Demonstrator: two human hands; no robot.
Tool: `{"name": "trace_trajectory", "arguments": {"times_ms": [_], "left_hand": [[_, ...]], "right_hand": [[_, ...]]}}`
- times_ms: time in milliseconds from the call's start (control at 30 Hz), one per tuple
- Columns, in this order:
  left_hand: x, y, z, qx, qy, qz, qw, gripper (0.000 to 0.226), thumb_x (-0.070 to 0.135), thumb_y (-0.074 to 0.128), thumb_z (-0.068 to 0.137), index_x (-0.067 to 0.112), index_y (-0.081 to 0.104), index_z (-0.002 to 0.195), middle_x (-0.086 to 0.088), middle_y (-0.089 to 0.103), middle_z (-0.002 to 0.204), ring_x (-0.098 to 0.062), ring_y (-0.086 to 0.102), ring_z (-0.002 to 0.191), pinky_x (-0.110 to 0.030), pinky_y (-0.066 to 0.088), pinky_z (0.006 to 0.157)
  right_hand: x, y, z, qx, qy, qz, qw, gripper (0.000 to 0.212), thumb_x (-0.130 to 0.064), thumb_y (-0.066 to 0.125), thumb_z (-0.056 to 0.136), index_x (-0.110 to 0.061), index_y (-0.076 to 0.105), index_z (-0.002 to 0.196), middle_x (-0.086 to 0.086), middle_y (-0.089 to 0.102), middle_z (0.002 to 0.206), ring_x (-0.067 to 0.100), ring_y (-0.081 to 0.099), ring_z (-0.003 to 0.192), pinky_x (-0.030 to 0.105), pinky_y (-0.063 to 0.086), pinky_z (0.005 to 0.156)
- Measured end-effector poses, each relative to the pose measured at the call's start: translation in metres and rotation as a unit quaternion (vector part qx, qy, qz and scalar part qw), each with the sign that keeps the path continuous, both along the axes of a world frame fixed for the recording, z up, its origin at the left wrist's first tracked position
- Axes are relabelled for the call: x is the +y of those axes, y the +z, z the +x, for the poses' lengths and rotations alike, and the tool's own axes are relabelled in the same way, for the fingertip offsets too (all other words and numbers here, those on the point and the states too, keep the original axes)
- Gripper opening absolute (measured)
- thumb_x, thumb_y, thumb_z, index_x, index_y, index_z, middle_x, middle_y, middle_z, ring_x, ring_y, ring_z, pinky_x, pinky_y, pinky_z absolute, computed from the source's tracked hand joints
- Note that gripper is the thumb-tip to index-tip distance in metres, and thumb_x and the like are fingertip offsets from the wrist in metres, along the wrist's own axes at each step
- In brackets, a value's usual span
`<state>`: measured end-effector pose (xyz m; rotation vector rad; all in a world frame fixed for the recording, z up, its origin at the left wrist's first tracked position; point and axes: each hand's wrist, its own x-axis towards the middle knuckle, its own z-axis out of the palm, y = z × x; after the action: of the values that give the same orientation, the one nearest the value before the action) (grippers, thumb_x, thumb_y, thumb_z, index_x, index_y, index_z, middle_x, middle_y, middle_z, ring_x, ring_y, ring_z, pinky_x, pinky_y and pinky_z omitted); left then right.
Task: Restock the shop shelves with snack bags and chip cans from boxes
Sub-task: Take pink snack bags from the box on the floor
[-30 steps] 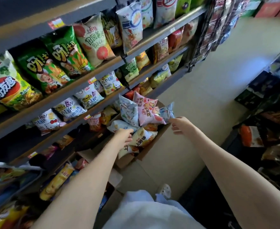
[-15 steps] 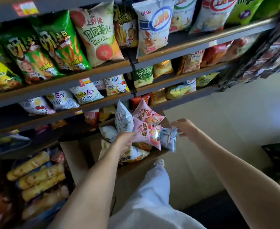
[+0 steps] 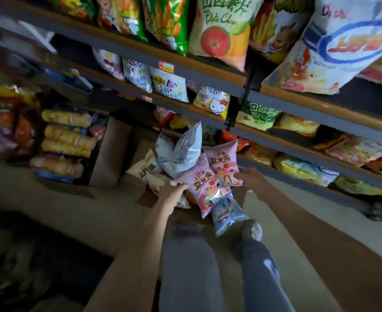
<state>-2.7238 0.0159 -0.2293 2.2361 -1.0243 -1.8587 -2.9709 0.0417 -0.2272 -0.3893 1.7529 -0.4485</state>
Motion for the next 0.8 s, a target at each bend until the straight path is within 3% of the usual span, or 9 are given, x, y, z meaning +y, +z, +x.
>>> {"name": "trace_trajectory", "arguments": {"times_ms": [67,200,300,367,433,500,567,700,800], "left_hand": [[0.021,-0.011,-0.011,-0.003,0.056,-0.014,0.998,0.031,0.047,0.066,0.072,0.02,0.057,0.087,-0.002,0.06,0.081,-0.016,0.057,0.074,-0.032,0.045,0.07],[0.056,-0.053,-0.037,0.011,0.131,-0.059,0.99,0.036,0.051,0.067,0.061,0.024,0.052,0.08,0.006,0.056,0.069,-0.017,0.053,0.067,-0.031,0.039,0.059],[0.069,-0.103,-0.054,0.013,0.134,-0.081,0.988,0.057,0.051,0.079,0.066,0.019,0.058,0.109,0.003,0.065,0.101,-0.022,0.062,0.099,-0.03,0.05,0.081],[0.07,-0.132,-0.062,0.035,0.151,-0.087,0.984,0.065,0.039,0.078,0.076,0.015,0.052,0.13,0.003,0.06,0.125,-0.008,0.062,0.101,-0.013,0.05,0.075],[0.071,-0.158,-0.072,0.048,0.158,-0.085,0.983,0.062,0.022,0.073,0.086,0.019,0.042,0.14,0.003,0.051,0.137,-0.003,0.059,0.107,-0.011,0.05,0.076],[0.074,-0.197,-0.078,0.02,0.136,-0.106,0.985,0.076,0.022,0.072,0.087,0.024,0.029,0.151,-0.004,0.038,0.151,-0.02,0.046,0.132,-0.025,0.042,0.099],[0.077,-0.226,-0.082,-0.017,0.119,-0.124,0.985,0.089,0.027,0.074,0.085,0.025,0.018,0.155,-0.007,0.022,0.158,-0.025,0.028,0.143,-0.029,0.031,0.106],[0.085,-0.273,-0.092,-0.027,0.092,-0.198,0.976,0.12,0.049,0.084,0.066,0.049,-0.001,0.15,-0.004,0.012,0.158,-0.028,0.026,0.142,-0.045,0.037,0.11],[0.089,-0.289,-0.096,-0.071,0.082,-0.241,0.964,0.127,0.039,0.086,0.068,0.043,-0.014,0.147,-0.012,0.016,0.155,-0.024,0.03,0.138,-0.033,0.032,0.105]], "right_hand": [[-0.005,-0.028,-0.013,-0.003,0.04,0.009,0.999,0.048,-0.026,0.068,0.087,-0.004,0.053,0.127,0.009,0.062,0.111,0.014,0.061,0.078,0.017,0.045,0.044],[-0.009,-0.064,-0.033,0.016,0.11,0.004,0.994,0.028,-0.018,0.065,0.091,-0.003,0.062,0.114,0.006,0.063,0.089,0.003,0.059,0.063,0.015,0.041,0.049],[-0.01,-0.105,-0.047,0.018,0.131,-0.018,0.991,0.023,-0.006,0.062,0.091,0.004,0.064,0.112,0.005,0.064,0.082,0.003,0.059,0.058,0.008,0.04,0.044],[-0.015,-0.139,-0.052,0.018,0.14,-0.023,0.99,0.025,-0.005,0.063,0.09,0.004,0.062,0.113,0.009,0.067,0.096,0.008,0.06,0.068,0.01,0.042,0.048],[-0.022,-0.173,-0.054,0.025,0.134,-0.022,0.99,0.021,-0.008,0.065,0.089,-0.007,0.056,0.109,0.006,0.062,0.109,0.013,0.06,0.083,0.015,0.046,0.06],[-0.028,-0.214,-0.061,0.044,0.135,-0.022,0.99,0.057,-0.02,0.073,0.085,-0.007,0.043,0.132,0.005,0.045,0.131,0.018,0.05,0.115,0.028,0.044,0.087],[-0.033,-0.25,-0.067,0.084,0.149,-0.038,0.985,0.101,-0.037,0.082,0.074,-0.016,0.018,0.151,0.006,0.025,0.154,0.027,0.031,0.139,0.045,0.035,0.108],[-0.04,-0.301,-0.075,0.102,0.176,-0.099,0.974,0.123,-0.038,0.086,0.065,-0.025,0.002,0.154,0.004,0.009,0.161,0.028,0.019,0.146,0.048,0.026,0.114],[-0.041,-0.324,-0.075,0.059,0.172,-0.163,0.97,0.129,-0.019,0.09,0.062,-0.021,-0.002,0.153,0.006,0.02,0.158,0.02,0.03,0.139,0.037,0.036,0.106]]}}
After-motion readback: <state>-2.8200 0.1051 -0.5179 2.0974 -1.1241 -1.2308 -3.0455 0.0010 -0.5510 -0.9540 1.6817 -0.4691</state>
